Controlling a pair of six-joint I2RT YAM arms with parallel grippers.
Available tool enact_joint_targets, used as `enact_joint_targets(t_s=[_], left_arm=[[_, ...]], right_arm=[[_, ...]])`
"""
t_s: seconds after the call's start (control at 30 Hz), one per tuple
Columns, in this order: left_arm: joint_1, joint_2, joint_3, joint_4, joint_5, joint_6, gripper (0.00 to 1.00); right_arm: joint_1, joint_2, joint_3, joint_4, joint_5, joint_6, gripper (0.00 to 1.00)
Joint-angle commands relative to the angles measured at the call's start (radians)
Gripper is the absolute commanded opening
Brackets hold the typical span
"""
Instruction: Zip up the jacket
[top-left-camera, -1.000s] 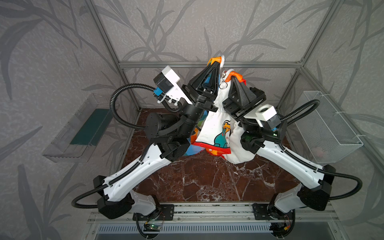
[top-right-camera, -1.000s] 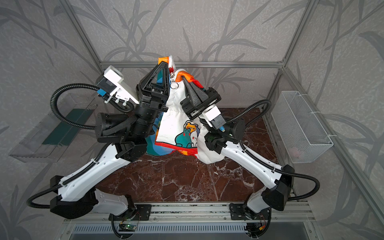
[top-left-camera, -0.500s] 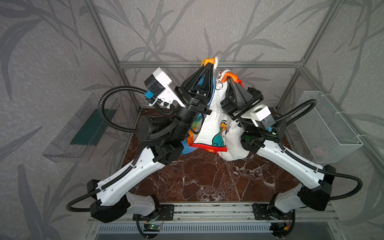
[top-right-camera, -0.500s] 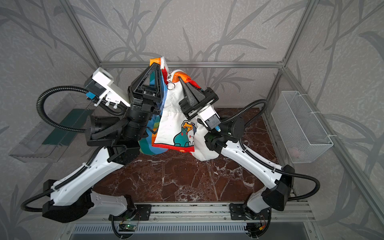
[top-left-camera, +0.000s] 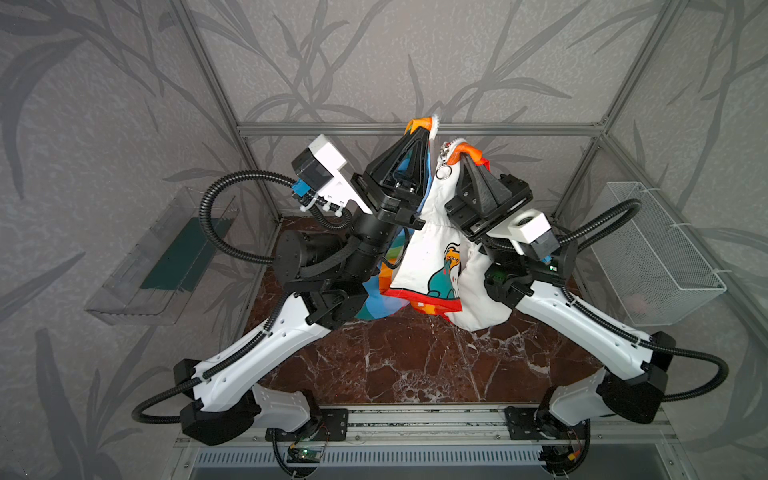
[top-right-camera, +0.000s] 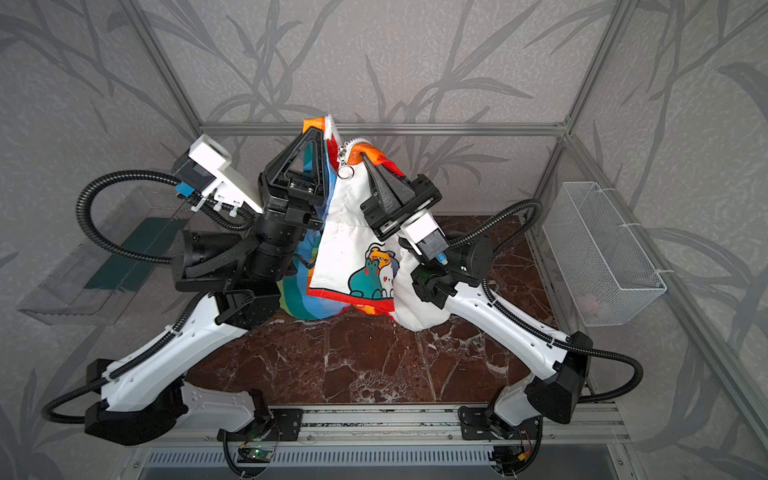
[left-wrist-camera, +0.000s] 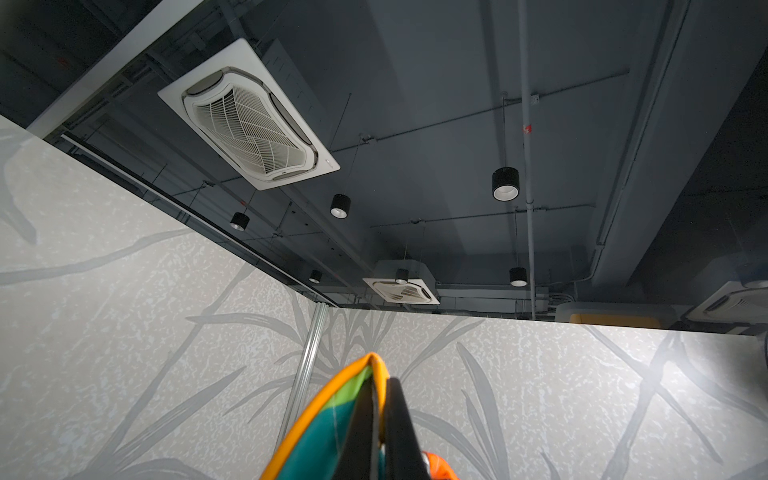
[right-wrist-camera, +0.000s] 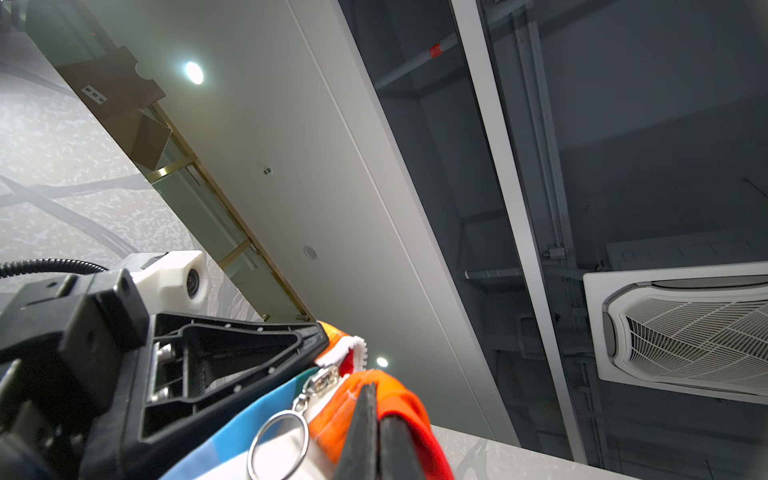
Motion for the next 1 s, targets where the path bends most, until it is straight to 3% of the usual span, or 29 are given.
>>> enact_joint_targets(t_s=[0.0,0.97], left_arm=[[-0.007,-0.003,-0.001,0.022,0.013,-0.009,0.00],[-0.019,-0.006,-0.014,0.020,0.033,-0.046,0.00]], right_arm=[[0.008,-0.029,0.043,0.032,-0.004,0.014,0.00],[0.006,-0.012,0.049,0.028,0.016,0.015,0.00]])
